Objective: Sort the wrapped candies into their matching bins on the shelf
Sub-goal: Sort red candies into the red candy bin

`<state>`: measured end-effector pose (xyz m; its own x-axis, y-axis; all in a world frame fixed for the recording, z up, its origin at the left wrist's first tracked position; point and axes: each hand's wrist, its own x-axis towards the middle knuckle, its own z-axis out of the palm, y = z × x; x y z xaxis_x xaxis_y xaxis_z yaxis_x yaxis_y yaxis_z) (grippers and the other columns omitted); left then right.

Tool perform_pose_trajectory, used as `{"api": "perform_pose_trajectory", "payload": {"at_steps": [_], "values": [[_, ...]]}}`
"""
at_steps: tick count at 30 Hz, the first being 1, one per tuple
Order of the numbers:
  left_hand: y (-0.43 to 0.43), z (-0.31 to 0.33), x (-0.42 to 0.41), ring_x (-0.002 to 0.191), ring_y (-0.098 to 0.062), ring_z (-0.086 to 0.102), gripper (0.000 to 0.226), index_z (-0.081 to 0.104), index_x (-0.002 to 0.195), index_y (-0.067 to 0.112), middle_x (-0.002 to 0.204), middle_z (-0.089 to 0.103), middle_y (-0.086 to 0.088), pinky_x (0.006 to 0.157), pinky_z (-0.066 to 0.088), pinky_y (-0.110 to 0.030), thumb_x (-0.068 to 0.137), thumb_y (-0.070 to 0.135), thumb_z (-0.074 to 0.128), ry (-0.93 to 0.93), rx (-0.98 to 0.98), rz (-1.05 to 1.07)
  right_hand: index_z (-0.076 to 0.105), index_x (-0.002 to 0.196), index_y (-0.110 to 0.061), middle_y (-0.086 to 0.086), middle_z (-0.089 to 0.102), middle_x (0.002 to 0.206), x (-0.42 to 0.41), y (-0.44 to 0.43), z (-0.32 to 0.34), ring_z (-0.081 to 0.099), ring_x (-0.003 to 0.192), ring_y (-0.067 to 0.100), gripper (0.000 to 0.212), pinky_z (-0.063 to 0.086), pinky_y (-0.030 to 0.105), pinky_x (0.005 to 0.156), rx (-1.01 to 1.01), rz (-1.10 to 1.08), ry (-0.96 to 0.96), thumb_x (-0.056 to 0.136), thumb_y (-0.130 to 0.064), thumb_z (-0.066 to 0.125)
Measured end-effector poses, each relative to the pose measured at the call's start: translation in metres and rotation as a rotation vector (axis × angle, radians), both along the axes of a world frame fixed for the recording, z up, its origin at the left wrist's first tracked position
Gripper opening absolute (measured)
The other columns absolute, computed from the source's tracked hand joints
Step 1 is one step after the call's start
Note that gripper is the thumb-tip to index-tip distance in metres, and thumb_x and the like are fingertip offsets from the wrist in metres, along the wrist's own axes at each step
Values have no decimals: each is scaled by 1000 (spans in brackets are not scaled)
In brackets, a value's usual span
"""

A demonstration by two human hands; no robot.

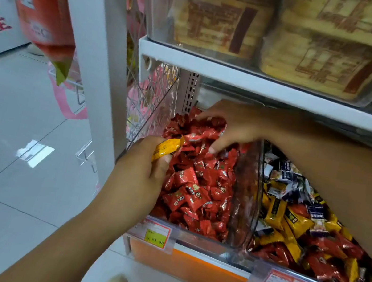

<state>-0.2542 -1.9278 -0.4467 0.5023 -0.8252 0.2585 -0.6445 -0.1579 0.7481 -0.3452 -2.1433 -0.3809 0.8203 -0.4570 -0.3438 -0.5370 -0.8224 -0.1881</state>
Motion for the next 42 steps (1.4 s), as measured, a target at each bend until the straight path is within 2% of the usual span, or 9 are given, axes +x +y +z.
{"api": "perform_pose_trajectory", "payload": {"at_steps": [8, 11, 15, 19, 23, 27, 31, 36, 42], "values": [[33, 12, -3, 79, 10, 53, 13, 49, 99, 38, 76, 58, 14, 62, 38, -6, 97, 26, 46, -29, 13, -5, 10, 143, -56, -11, -15, 157, -3, 86, -38, -7, 145, 27, 106, 22, 54, 114, 38, 427, 405, 66, -43, 82], [37, 11, -2, 82, 11, 52, 8, 51, 98, 34, 76, 59, 15, 61, 37, -5, 97, 28, 46, -39, 50, -5, 26, 143, -44, 3, 8, 151, 12, 77, -57, 20, 132, 37, 91, 41, 47, 100, -143, 451, 372, 70, -34, 79], [40, 13, -2, 80, 13, 53, 8, 50, 94, 35, 77, 63, 17, 59, 37, -6, 97, 31, 44, -23, 95, 10, 54, 123, -35, 3, 32, 138, 12, 37, -42, 49, 102, 21, 55, 52, 34, 75, -154, 287, 157, 77, -10, 72], [47, 17, 0, 81, 20, 56, 6, 47, 93, 37, 81, 66, 18, 59, 39, -5, 96, 37, 42, 3, 156, -5, 51, 128, -42, -2, 31, 145, -7, 14, -8, 38, 125, 22, 61, 41, 35, 99, -117, 127, 114, 75, -29, 79], [60, 25, 7, 80, 8, 57, 18, 50, 98, 39, 81, 68, 17, 63, 41, -15, 90, 50, 38, -31, 211, -7, 53, 128, -42, -6, 35, 145, -8, 43, 4, 35, 128, 18, 63, 36, 37, 106, -33, 261, 71, 71, -34, 80], [67, 32, 10, 79, -8, 64, 27, 51, 97, 40, 81, 69, 10, 76, 51, -40, 85, 58, 35, 23, 223, 0, 65, 119, -31, -5, 60, 126, 20, 69, -18, 53, 116, 16, 44, 43, 35, 100, 45, 407, 32, 80, -13, 71], [66, 28, 9, 79, 3, 57, 15, 50, 96, 42, 78, 66, 15, 68, 45, -18, 89, 52, 40, -10, 237, 5, 74, 90, -22, -10, 72, 87, 14, 45, 1, 65, 81, 2, 26, 48, 20, 73, 114, 186, -4, 84, 0, 61], [55, 30, 1, 74, 2, 58, 11, 47, 91, 43, 75, 61, 19, 63, 44, -14, 86, 43, 56, -55, 231, -14, 66, 114, -39, -11, 61, 110, -4, 43, -18, 51, 102, 9, 31, 45, 24, 84, -98, 278, 332, 84, -33, 70], [40, 29, -10, 74, 3, 53, 16, 47, 91, 32, 64, 54, 10, 59, 40, -13, 88, 28, 62, -53, 128, -13, 57, 129, -35, -13, 58, 113, -19, 30, -7, 46, 96, 7, 45, 35, 22, 81, -132, 120, 380, 86, -33, 67]]}}
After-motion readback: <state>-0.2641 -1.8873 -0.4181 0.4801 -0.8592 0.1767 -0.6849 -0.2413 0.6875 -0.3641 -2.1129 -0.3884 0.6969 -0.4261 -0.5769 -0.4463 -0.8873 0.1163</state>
